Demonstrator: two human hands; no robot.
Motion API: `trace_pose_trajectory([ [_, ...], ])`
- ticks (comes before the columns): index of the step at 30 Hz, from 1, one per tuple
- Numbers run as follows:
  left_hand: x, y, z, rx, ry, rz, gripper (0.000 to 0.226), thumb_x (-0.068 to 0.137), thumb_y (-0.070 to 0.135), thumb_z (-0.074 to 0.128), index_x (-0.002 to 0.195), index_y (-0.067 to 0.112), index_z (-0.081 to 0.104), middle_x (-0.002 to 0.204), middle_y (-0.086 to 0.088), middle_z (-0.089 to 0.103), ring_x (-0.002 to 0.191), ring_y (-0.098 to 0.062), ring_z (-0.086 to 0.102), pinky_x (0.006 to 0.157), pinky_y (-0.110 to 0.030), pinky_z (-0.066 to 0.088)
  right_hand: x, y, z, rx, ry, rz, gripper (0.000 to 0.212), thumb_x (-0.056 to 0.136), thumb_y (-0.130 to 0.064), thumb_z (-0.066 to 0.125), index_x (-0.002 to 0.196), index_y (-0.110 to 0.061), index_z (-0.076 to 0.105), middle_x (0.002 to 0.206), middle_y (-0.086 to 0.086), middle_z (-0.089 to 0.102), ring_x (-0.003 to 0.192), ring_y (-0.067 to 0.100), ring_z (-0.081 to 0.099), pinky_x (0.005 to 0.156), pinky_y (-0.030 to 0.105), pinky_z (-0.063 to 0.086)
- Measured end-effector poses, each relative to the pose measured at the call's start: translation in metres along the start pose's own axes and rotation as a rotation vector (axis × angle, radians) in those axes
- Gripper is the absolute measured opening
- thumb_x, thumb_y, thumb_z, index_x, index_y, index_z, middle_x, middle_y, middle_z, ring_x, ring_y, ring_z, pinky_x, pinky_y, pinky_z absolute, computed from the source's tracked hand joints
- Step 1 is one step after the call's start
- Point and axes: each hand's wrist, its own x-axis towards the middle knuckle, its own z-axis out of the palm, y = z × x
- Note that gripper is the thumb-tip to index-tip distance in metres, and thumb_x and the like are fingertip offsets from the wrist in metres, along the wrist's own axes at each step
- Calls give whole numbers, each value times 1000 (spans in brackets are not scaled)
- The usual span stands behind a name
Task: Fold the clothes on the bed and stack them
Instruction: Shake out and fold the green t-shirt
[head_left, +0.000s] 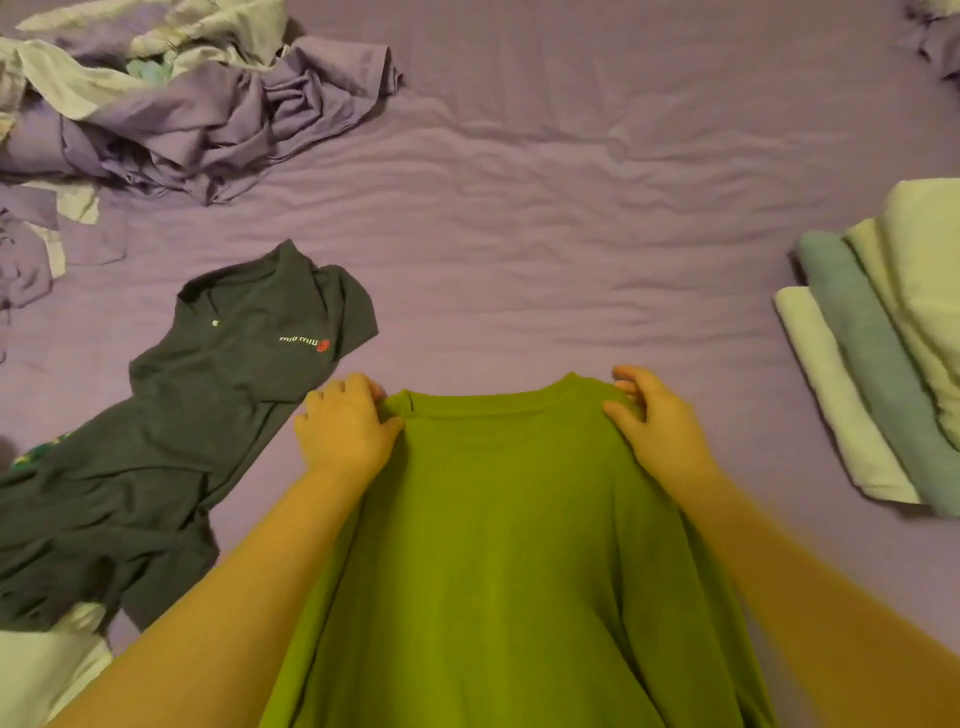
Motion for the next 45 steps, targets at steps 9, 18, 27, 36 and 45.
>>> trace_pose_trajectory([
  [9,-50,127,38,-361,-50,801,23,85,25,53,95,20,74,97,-5,66,92,-29,60,82,-31,40,-146,64,-6,-168,211,61,34,74,-21,79,101,-11,62,106,5,56,98,25,53,83,31,45],
  [18,-52,177,58,-253,-258,847,27,82,7,65,106,16,71,120,-9,54,111,-27,54,92,-35,44,-171,75,-9,-30,288,175,14,79,-8,73,84,-18,65,99,-4,51,93,25,55,78,25,43],
  [27,-46,164,52,-189,-240,840,19,76,27,61,79,14,74,98,-7,61,94,-31,57,85,-33,42,-158,77,-47,-286,219,-309,30,94,-36,47,83,-15,66,93,-2,66,92,13,51,79,20,41],
  [36,-43,180,56,-225,-342,825,16,71,12,80,84,19,74,97,-3,51,99,-25,51,84,-23,33,-184,115,-43,-246,311,1,37,84,-42,49,105,-17,65,102,0,64,93,20,53,75,33,46],
  [45,-46,178,56,-365,-465,738,19,74,-2,75,79,15,70,93,2,50,104,-20,50,84,-16,37,-193,112,-52,69,341,286,5,91,-16,56,96,-15,58,81,-1,57,76,25,57,67,38,46],
])
